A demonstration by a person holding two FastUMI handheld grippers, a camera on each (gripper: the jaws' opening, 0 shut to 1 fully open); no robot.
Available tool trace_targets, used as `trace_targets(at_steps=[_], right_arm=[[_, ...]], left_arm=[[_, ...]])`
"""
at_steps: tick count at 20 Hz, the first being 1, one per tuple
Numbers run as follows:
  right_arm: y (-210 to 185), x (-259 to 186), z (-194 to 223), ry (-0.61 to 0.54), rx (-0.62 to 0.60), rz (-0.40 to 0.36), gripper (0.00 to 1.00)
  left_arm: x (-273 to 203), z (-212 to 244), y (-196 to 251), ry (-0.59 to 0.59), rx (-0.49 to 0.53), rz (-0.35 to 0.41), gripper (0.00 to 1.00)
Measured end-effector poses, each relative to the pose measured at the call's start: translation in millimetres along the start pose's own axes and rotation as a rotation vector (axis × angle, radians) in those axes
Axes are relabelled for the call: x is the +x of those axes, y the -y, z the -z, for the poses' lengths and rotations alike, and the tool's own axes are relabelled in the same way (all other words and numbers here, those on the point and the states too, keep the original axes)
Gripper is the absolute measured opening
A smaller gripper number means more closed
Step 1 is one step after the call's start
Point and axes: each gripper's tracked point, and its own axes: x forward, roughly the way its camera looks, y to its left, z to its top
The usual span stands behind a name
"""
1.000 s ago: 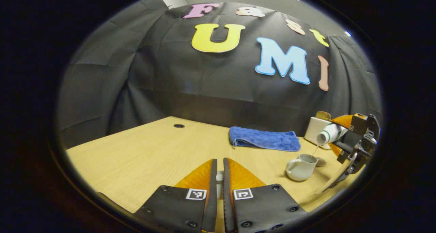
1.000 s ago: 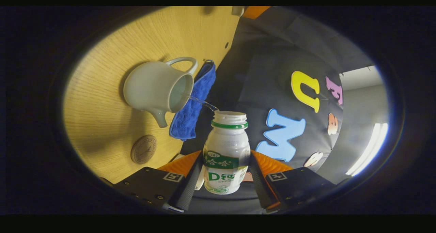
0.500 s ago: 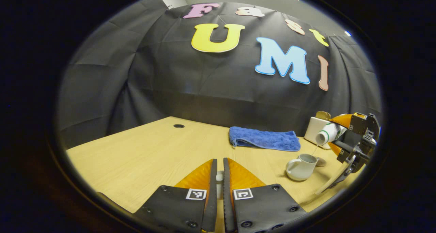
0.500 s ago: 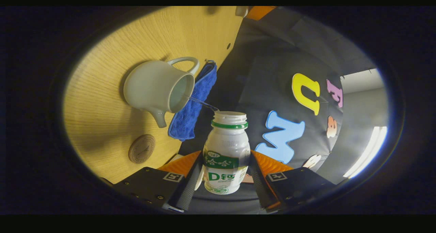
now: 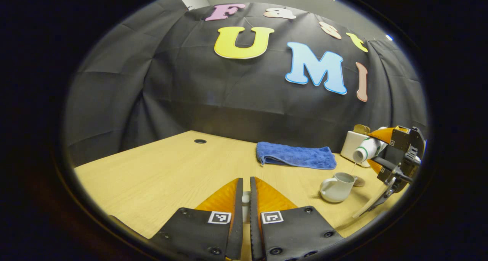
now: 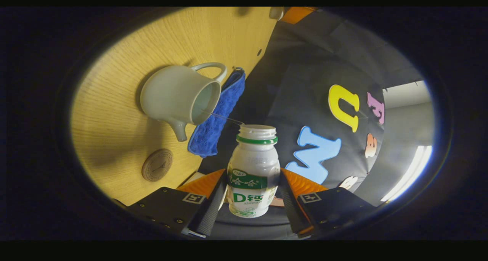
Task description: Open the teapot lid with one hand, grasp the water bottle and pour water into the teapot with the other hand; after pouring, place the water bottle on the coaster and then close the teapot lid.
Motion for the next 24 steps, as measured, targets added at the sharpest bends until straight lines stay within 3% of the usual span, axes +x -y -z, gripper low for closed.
trace_targets(at_steps=[1, 2, 24], right_arm=[[-0.2, 0.0, 0.1, 0.003, -0.004, -0.003, 0.74], [-0.6, 0.8, 0.1, 0.005, -0.008, -0.005, 0.75], [1.0, 3.2, -7.3, 0.032, -0.075, -0.007, 0.74]], left_arm=[[0.1, 0.0, 0.0, 0.0, 0.0, 0.0, 0.19], [0.7, 1.0, -0.2, 0.0, 0.001, 0.0, 0.15], [-0.5, 0.1, -0.3, 0.004, -0.003, 0.0, 0.19]])
